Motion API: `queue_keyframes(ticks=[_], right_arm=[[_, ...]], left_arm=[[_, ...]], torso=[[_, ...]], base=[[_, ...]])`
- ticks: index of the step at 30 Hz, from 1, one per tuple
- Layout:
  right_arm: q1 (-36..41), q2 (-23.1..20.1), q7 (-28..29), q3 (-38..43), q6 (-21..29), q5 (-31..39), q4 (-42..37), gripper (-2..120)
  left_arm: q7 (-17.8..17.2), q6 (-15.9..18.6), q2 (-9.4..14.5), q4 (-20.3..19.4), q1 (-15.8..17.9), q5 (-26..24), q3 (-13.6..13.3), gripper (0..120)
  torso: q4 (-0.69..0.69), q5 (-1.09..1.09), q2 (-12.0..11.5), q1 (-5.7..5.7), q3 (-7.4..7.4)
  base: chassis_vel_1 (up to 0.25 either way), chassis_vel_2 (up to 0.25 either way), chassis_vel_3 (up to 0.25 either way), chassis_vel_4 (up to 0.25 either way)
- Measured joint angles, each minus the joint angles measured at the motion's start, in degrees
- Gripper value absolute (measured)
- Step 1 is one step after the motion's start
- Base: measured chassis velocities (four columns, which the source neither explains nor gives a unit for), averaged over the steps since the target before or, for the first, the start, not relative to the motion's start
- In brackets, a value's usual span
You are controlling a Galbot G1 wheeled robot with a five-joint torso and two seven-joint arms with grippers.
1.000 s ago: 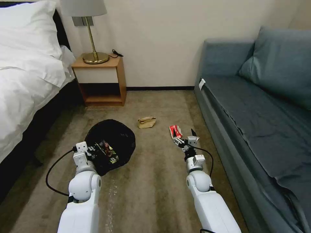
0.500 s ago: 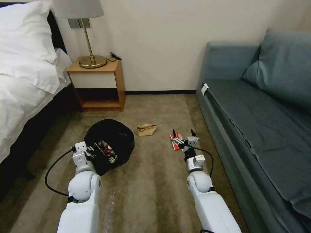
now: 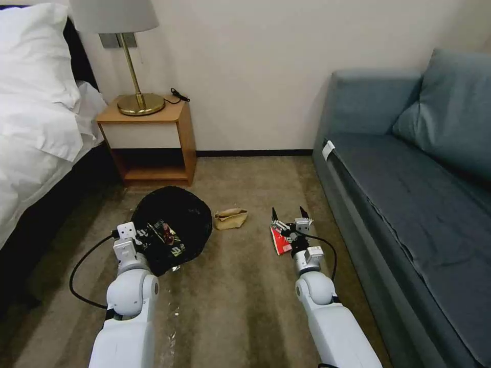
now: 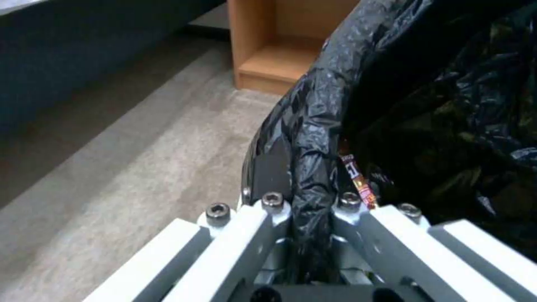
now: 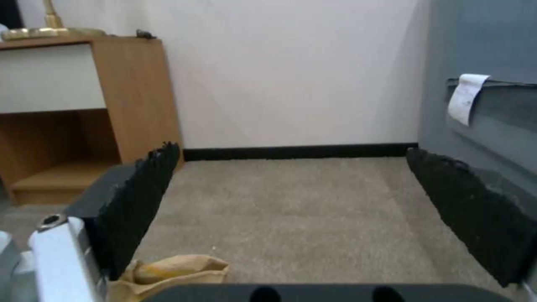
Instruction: Pick up the trash bin, then pick up the garbage on the floor and place it into the trash bin.
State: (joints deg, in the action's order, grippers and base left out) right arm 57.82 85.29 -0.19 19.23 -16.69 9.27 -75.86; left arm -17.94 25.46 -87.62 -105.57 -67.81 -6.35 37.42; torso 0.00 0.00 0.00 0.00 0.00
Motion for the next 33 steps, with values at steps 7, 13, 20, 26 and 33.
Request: queue_keyframes(ticks=[7, 13, 20, 26, 33], right_arm=[[0.18, -0.28, -0.25, 0.06, -0.16, -0.10, 0.67, 100], [0.39, -0.27, -0.73, 0.57, -0.79, -0.23, 2.18, 100], [0.87, -0.48, -1.06, 1.58, -1.07, 0.30, 4.14, 100], [0.84, -0.72, -1.62, 2.48, -2.52, 0.26, 7.13, 100], [0.57, -0.84, -2.50, 3.13, -3.58, -0.69, 9.88, 100]], left_arm=[[-0.01, 0.01, -0.03, 0.00, 0.01, 0.01, 0.06, 1], [0.00, 0.01, -0.03, -0.08, 0.00, 0.01, 0.23, 1], [-0.02, 0.00, 0.04, -0.27, -0.13, -0.09, 0.59, 1], [0.00, -0.17, -0.02, -0.29, -0.29, -0.17, 0.61, 1], [0.06, -0.23, 0.10, -0.29, -0.35, -0.34, 0.76, 1]], torso=[[0.01, 0.00, 0.00, 0.00, 0.00], [0.00, -0.01, 0.00, 0.00, 0.00], [0.01, 0.01, 0.00, 0.00, 0.00], [0.00, -0.01, 0.00, 0.00, 0.00], [0.00, 0.00, 0.00, 0.00, 0.00]], base=[[-0.133, 0.133, 0.145, -0.131], [-0.125, 0.120, 0.130, -0.116], [-0.125, 0.141, 0.124, -0.128], [-0.113, 0.117, 0.116, -0.115], [-0.030, 0.032, 0.030, -0.038]])
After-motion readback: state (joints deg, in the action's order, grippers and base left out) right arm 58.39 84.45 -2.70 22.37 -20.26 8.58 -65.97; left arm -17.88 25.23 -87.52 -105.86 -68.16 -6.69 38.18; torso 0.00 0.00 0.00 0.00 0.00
